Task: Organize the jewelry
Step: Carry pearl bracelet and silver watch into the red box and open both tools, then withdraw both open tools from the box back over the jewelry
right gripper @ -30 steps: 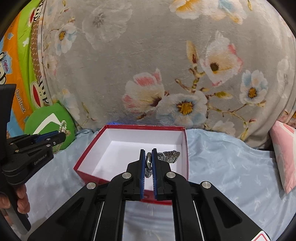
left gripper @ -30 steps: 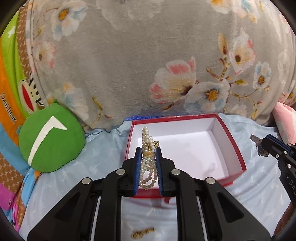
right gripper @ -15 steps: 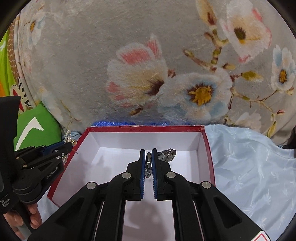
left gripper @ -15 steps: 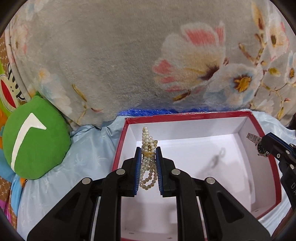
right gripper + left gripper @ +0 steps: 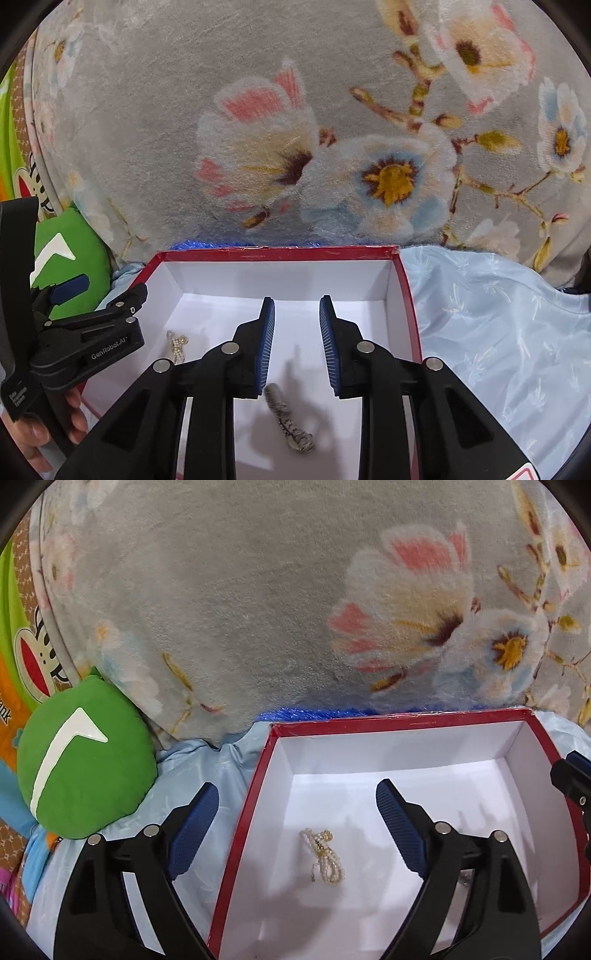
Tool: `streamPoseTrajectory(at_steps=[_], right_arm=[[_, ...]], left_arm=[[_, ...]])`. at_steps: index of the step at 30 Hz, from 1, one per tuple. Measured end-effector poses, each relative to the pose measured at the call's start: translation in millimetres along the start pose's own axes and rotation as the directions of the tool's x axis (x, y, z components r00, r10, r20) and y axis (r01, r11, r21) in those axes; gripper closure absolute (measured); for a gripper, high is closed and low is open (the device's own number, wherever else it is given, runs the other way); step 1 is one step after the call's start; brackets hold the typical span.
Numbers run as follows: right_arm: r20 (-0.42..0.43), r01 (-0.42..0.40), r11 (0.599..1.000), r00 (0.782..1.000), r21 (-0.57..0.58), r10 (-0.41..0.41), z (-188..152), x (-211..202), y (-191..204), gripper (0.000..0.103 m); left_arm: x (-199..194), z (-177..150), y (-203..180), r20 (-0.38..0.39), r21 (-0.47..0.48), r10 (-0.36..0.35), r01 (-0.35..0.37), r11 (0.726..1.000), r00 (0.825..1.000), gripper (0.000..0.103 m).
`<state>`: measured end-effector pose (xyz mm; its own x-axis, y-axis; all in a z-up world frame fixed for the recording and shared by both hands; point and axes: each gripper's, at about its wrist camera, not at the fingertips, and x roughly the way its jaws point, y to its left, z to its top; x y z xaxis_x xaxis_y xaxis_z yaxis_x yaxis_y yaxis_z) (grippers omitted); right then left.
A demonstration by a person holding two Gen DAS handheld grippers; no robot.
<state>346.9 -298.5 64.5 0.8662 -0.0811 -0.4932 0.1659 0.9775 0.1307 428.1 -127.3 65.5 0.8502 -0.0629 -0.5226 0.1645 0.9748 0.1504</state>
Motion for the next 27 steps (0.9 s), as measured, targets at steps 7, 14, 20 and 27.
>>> streamPoseTrajectory(at_steps=[7, 14, 20, 27], right_arm=[[0.033, -0.032, 0.999, 0.999, 0.008, 0.032, -30, -68, 6, 0.078], [0.039, -0.071, 0.997, 0.997, 0.000, 0.071, -94, -159, 18, 0.063], [-0.018, -0.031, 0.998, 0.999, -0.053, 0.030, -170, -220, 31, 0.063], [-0.154, -0.043, 0.998, 0.987, -0.039, 0.036, -256, -266, 41, 0.063]], left_arm=[[-58, -19, 23, 0.021, -0.050, 0.002, -0.001, 0.999, 1.000, 0.018], [-135, -78, 55, -0.021, -0.082, 0.010, -0.011, 0.997, 1.000, 0.018], [-190, -153, 75, -0.122, -0.081, -0.048, 0.038, 0.996, 0.991, 0.018], [-226, -245, 80, -0.289, -0.113, -0.139, 0.110, 0.987, 0.947, 0.018]])
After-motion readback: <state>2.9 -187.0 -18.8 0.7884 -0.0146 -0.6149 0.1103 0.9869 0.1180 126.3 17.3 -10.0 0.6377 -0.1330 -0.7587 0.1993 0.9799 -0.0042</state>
